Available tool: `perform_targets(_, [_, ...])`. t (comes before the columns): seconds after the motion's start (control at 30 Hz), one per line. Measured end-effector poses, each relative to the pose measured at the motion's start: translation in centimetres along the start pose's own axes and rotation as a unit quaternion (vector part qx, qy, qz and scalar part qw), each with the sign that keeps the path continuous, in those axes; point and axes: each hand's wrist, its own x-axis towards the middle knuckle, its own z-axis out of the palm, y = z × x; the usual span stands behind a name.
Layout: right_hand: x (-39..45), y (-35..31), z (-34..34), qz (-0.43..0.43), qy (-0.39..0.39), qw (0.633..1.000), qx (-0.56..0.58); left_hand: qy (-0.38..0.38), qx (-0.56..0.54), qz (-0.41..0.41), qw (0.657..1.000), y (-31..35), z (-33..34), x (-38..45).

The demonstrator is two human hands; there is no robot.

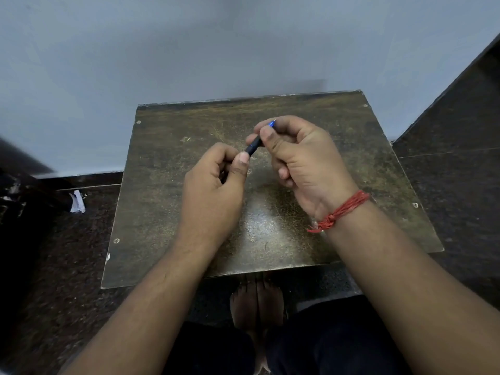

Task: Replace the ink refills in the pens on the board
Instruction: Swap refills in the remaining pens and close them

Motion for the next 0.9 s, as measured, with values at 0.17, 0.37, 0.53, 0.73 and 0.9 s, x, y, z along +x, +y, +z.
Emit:
perform_targets(0.17, [1.0,-1.1,-3.7,-0.127,0.140,0.931,-0.312,0.020,-0.003,-0.042,0.999,-0.1,-0.7,0.3])
perform_targets(0.37, [1.1,-1.1,-3.7,-0.086,0.072,0.819,-0.563,0.031,-0.001,-0.058,0.998,-0.3,-0.9,0.5])
perform_targets(0.53, [0.6,-0.4,-2.0,-0.074,-0.003,0.733,-0.676,0.028,0.005,-0.061,0.998,-0.3,-0.9,0.4])
perform_targets(0.73, [0.4,-0.1,-0.8,-0.085,-0.034,0.714,-0.694,0.031,-0.004,-0.065,0.997,-0.4,-0.8,0.5])
perform_targets(0.9, [1.1,0.1,-1.2,-0.083,-0.016,0.812,-0.578,0.030,-0.015,-0.068,0.997,-0.7,-0.8,0.6])
